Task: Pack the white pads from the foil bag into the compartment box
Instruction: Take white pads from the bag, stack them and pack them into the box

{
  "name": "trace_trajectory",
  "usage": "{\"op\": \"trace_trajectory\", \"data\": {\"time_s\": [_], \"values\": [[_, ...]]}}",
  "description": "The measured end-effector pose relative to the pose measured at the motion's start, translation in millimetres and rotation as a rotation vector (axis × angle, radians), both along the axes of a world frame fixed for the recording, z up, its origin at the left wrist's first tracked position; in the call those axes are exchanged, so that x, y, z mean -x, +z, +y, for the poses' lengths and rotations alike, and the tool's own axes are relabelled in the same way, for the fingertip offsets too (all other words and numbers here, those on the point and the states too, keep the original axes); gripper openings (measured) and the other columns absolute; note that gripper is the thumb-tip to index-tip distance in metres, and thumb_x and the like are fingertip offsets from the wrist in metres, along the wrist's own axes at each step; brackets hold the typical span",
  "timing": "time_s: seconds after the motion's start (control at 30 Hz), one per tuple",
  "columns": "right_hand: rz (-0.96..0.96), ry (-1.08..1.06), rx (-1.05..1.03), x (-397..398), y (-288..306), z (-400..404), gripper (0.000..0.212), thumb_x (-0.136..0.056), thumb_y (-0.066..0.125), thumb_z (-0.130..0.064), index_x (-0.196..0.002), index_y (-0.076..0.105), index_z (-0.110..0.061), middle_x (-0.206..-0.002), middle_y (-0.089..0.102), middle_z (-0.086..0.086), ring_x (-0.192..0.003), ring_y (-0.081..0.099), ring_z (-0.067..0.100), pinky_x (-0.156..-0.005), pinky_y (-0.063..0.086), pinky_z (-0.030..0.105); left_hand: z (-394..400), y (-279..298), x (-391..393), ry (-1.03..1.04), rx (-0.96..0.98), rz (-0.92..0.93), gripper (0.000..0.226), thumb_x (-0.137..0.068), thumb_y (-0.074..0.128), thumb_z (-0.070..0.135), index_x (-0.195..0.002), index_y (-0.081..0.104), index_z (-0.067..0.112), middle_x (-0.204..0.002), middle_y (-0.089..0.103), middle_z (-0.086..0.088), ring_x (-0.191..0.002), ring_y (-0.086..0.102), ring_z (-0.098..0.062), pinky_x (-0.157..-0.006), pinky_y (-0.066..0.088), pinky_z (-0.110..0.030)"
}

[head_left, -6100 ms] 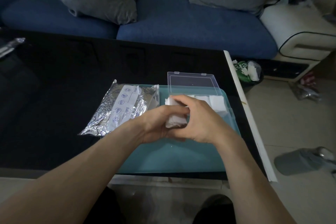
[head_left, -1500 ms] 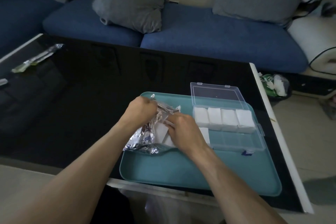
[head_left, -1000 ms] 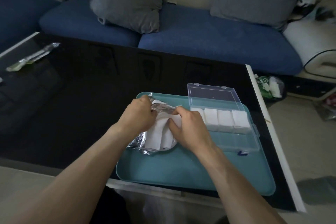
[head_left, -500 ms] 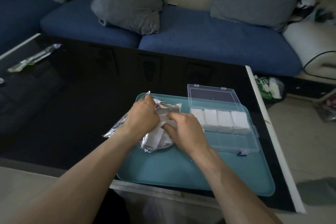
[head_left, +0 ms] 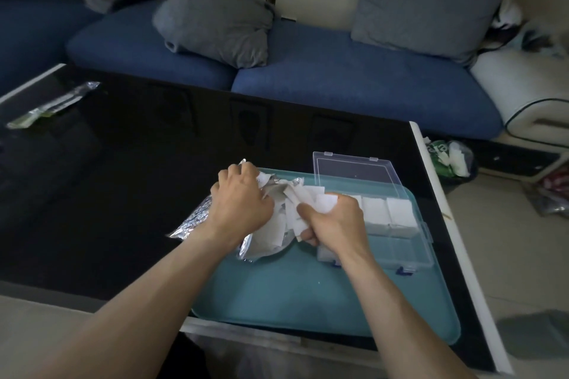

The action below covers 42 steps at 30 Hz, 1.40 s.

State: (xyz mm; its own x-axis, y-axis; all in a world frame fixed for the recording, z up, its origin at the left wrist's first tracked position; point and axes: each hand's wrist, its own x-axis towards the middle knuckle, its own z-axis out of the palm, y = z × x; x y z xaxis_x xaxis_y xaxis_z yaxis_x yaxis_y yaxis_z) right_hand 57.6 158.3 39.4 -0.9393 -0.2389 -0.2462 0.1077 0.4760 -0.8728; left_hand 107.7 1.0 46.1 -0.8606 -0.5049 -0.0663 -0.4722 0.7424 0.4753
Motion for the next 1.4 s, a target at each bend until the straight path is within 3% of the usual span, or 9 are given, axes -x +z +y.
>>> {"op": "trace_trajectory", "data": {"time_s": [0.2,0.4,0.6,0.73,0.83,0.93,1.17,1.3,1.4], "values": [[-0.200,-0.085,0.108,4.8,8.1,16.7,0.026,-0.085,0.076,-0.016,-0.098,0.067,0.005,-0.066,0.073,0.018,-0.052,0.070,0.023,-0.049,0.057,0.029,16.0,6.2,-3.2,-0.116,-0.082,0.329,0.047,-0.084,0.064,0.032,-0.127,0.054,0.015,-0.127,0.050,-0.003,-0.122,0.039,-0.021,-0.100,0.035,-0.028],[-0.173,-0.160,0.344,10.9,24.8,44.5,0.018,-0.085,0.079,-0.019,-0.096,0.071,-0.007,-0.079,0.077,0.009,-0.054,0.067,0.022,-0.048,0.052,0.029,42.9,25.0,-7.3,-0.092,-0.315,0.695,0.003,-0.087,0.064,0.016,-0.090,0.065,0.017,-0.080,0.061,0.009,-0.072,0.056,-0.006,-0.063,0.044,-0.018],[-0.207,0.019,0.389,-2.9,34.1,51.6,0.023,-0.086,0.077,-0.027,-0.101,0.075,-0.010,-0.079,0.075,0.011,-0.056,0.065,0.019,-0.052,0.049,0.029,64.2,17.0,2.0,-0.071,-0.872,0.437,0.041,-0.089,0.071,0.040,-0.120,0.059,0.016,-0.102,0.069,0.003,-0.084,0.066,-0.003,-0.069,0.050,-0.014],[-0.265,0.068,0.435,-14.6,35.1,47.0,0.020,-0.089,0.074,-0.018,-0.103,0.072,-0.005,-0.079,0.074,0.015,-0.058,0.066,0.020,-0.052,0.051,0.028,66.6,9.4,9.2,-0.113,-1.360,0.301,0.042,-0.100,0.056,0.035,-0.119,0.061,-0.003,-0.085,0.065,-0.017,-0.055,0.060,-0.021,-0.055,0.045,-0.031],[-0.314,0.005,0.509,-16.3,35.2,44.9,0.013,-0.092,0.070,-0.012,-0.102,0.073,-0.006,-0.080,0.074,0.012,-0.061,0.067,0.020,-0.052,0.052,0.026,70.4,9.1,11.9,-0.028,-1.423,0.279,0.041,-0.105,0.046,0.030,-0.123,0.061,-0.004,-0.094,0.065,-0.021,-0.048,0.056,-0.017,-0.049,0.044,-0.027],[-0.353,-0.004,0.509,-14.3,32.6,47.1,0.020,-0.096,0.067,-0.021,-0.105,0.073,-0.004,-0.087,0.076,0.018,-0.073,0.069,0.025,-0.062,0.057,0.029,75.1,11.4,10.6,0.063,-1.466,0.302,0.044,-0.106,0.042,0.026,-0.124,0.054,-0.013,-0.077,0.066,-0.015,-0.046,0.056,-0.019,-0.048,0.047,-0.029],[-0.235,-0.154,0.450,-8.5,29.1,51.2,0.038,-0.107,0.045,-0.032,-0.098,0.074,-0.009,-0.070,0.072,0.008,-0.059,0.066,0.014,-0.068,0.058,0.031,75.9,7.5,14.6,0.311,-1.528,0.412,0.041,-0.108,0.035,0.020,-0.116,0.061,-0.010,-0.096,0.074,-0.022,-0.085,0.074,-0.031,-0.076,0.061,-0.043],[-0.112,-0.210,0.357,1.3,31.6,62.3,0.029,-0.101,0.058,-0.036,-0.090,0.078,-0.018,-0.077,0.075,0.001,-0.061,0.069,0.008,-0.078,0.058,0.037,78.8,9.9,12.8,0.288,-1.519,0.363,0.028,-0.107,0.040,0.016,-0.116,0.054,-0.006,-0.094,0.072,-0.020,-0.073,0.074,-0.027,-0.071,0.062,-0.044],[-0.044,-0.228,0.358,3.5,35.3,67.6,0.017,-0.084,0.079,-0.033,-0.089,0.076,-0.017,-0.078,0.077,-0.005,-0.071,0.073,0.009,-0.069,0.058,0.025,83.0,9.4,8.7,0.188,-1.505,0.217,0.024,-0.106,0.045,0.015,-0.118,0.053,-0.003,-0.088,0.072,-0.020,-0.062,0.070,-0.028,-0.055,0.060,-0.039]]}}
